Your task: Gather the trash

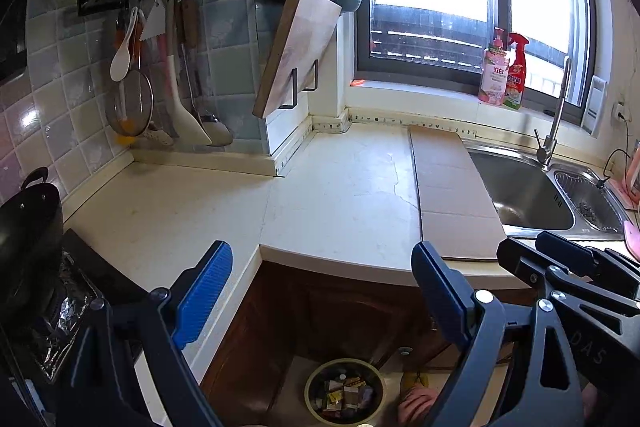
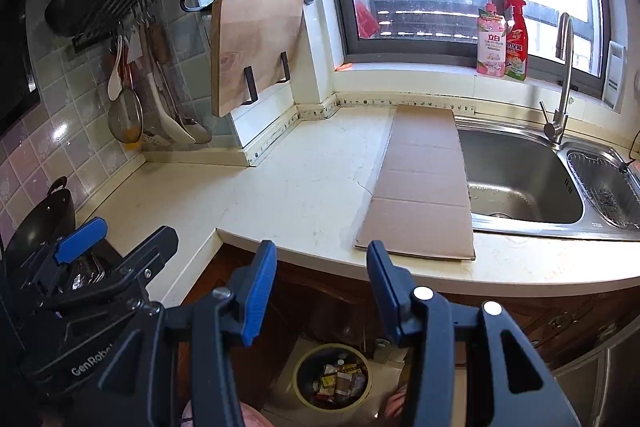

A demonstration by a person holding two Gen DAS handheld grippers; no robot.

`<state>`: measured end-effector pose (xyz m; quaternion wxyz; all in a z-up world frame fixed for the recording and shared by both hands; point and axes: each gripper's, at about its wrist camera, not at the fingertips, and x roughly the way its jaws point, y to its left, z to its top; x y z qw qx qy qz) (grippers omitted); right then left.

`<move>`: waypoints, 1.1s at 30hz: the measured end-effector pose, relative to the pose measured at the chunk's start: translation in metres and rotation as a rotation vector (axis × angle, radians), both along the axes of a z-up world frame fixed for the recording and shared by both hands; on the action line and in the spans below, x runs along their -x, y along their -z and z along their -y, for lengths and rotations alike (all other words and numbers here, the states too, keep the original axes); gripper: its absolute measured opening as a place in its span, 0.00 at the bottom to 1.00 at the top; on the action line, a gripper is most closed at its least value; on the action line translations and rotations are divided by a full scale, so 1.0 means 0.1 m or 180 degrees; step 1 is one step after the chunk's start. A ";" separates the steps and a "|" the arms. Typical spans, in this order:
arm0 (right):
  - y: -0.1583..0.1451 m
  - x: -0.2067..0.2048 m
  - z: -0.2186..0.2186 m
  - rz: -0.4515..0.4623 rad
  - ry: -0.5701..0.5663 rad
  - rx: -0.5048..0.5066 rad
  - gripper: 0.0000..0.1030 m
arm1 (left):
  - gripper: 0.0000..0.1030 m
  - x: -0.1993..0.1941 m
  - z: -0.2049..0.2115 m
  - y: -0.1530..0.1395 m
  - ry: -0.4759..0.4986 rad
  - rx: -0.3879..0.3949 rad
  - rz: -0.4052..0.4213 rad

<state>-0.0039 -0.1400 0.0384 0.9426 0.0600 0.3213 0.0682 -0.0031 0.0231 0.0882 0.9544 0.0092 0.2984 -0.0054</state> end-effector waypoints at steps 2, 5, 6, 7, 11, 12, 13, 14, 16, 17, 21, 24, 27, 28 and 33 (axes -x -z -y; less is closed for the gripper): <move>0.00 0.01 -0.01 0.0007 0.0011 0.0001 0.46 | 0.87 0.00 0.00 -0.01 -0.0004 -0.0002 0.0005; -0.01 0.02 -0.02 0.0019 0.0028 0.0013 0.46 | 0.87 0.02 0.00 -0.01 -0.0009 -0.0005 0.0014; -0.01 0.02 -0.02 0.0019 0.0036 0.0014 0.46 | 0.87 0.02 0.00 -0.01 -0.0009 -0.0005 0.0011; -0.01 0.03 -0.02 0.0022 0.0041 0.0011 0.46 | 0.87 0.02 0.00 -0.01 -0.0008 -0.0004 0.0010; -0.02 0.04 0.00 0.0031 0.0059 -0.0004 0.46 | 0.87 0.02 0.00 -0.02 -0.0006 -0.0013 0.0023; -0.03 0.04 0.00 0.0034 0.0065 -0.0002 0.46 | 0.87 0.02 0.00 -0.02 -0.0006 -0.0019 0.0025; -0.03 0.05 0.00 0.0035 0.0072 0.0000 0.46 | 0.87 0.03 0.01 -0.02 -0.0006 -0.0022 0.0025; -0.03 0.05 0.01 0.0032 0.0078 0.0003 0.46 | 0.87 0.03 0.01 -0.02 -0.0008 -0.0019 0.0022; -0.03 0.05 0.01 0.0026 0.0087 0.0003 0.46 | 0.87 0.03 0.01 -0.02 -0.0004 -0.0010 0.0014; -0.03 0.05 0.02 0.0021 0.0086 0.0004 0.46 | 0.87 0.03 0.01 -0.02 0.0000 -0.0007 0.0007; -0.02 0.06 0.02 0.0005 0.0110 0.0002 0.46 | 0.87 0.03 0.01 -0.02 0.0003 -0.0010 -0.0004; -0.02 0.06 0.02 -0.0003 0.0121 0.0003 0.46 | 0.87 0.02 0.01 -0.02 0.0010 -0.0005 -0.0019; -0.01 0.05 0.02 -0.0012 0.0129 0.0003 0.46 | 0.87 0.00 0.00 -0.01 0.0024 0.0001 -0.0042; -0.01 0.05 0.02 -0.0017 0.0131 0.0003 0.46 | 0.87 -0.01 0.00 -0.01 0.0027 0.0003 -0.0048; 0.01 0.04 0.02 -0.0037 0.0145 0.0008 0.46 | 0.87 -0.04 -0.02 0.01 0.0036 -0.0005 -0.0076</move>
